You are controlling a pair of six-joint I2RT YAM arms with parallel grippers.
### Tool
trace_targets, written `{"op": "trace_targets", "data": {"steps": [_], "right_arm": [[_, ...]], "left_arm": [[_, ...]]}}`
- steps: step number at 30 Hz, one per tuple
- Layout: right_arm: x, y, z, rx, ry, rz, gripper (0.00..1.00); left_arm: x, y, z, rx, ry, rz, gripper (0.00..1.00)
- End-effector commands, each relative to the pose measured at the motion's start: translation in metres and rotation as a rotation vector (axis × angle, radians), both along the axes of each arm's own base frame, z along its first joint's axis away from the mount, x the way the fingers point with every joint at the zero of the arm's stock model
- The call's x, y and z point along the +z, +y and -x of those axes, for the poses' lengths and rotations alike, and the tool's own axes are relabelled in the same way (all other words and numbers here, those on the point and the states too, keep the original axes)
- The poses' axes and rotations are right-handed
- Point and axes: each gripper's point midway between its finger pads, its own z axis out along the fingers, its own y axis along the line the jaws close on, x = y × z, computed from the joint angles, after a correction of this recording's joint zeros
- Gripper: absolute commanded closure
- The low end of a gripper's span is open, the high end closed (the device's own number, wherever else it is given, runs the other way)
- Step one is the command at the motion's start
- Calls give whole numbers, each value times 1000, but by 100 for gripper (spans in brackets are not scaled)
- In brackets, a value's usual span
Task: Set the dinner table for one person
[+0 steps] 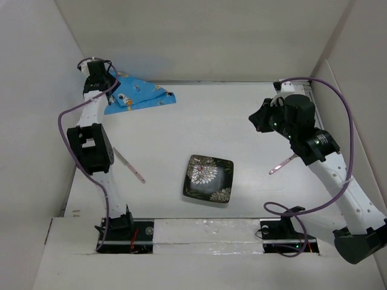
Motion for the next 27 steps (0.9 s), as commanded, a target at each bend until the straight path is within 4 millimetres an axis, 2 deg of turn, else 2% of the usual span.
{"op": "trace_targets", "data": {"steps": [1, 2, 3, 4, 5, 6, 7, 8, 9, 10, 12, 14, 18, 20, 23, 24, 26, 27], "right_arm": [[11, 8, -12, 18, -49, -39, 100], [5, 12, -16, 26, -24, -38, 100], [9, 14, -18, 29, -25, -40, 99], [6, 15, -21, 31, -11, -36, 96], [3, 17, -22, 36, 4, -33, 93], [-4, 20, -28, 38, 26, -23, 87], [-2, 21, -30, 41, 27, -24, 83], [-4, 23, -32, 44, 38, -23, 79], [-8, 25, -36, 46, 50, -19, 71], [-5, 29, -36, 54, 48, -24, 67], [-7, 35, -39, 59, 54, -28, 61], [-5, 41, -41, 65, 48, -35, 60], [-9, 51, -44, 66, 67, -10, 60], [-7, 50, -47, 58, 61, -8, 61], [-3, 54, -48, 64, 51, -13, 60], [-2, 58, -46, 74, 49, -12, 61], [-3, 59, -47, 77, 50, -13, 62], [-4, 63, -46, 87, 49, -14, 62]], "left_arm": [[-3, 27, -15, 90, -7, -13, 60], [-21, 32, -23, 109, 11, -18, 55], [-19, 42, -28, 134, -6, -7, 51], [-24, 41, -34, 134, -7, 5, 50], [-47, 49, -39, 144, 23, 25, 50], [-44, 57, -45, 155, 7, 34, 49], [-64, 56, -52, 148, 30, 48, 49], [-71, 57, -55, 148, 39, 46, 49], [-64, 59, -63, 146, 20, 38, 48], [-85, 58, -68, 131, 52, 44, 48], [-89, 54, -78, 100, 38, 60, 40], [-103, 47, -86, 73, 28, 96, 41], [-133, 39, -88, 66, 63, 122, 56], [-137, 39, -89, 68, 65, 126, 58], [-137, 32, -90, 42, 64, 151, 85], [-135, 33, -90, 43, 62, 149, 100], [-111, 16, -92, 7, 28, 141, 100], [-83, 8, -92, -17, -14, 128, 100]]}}
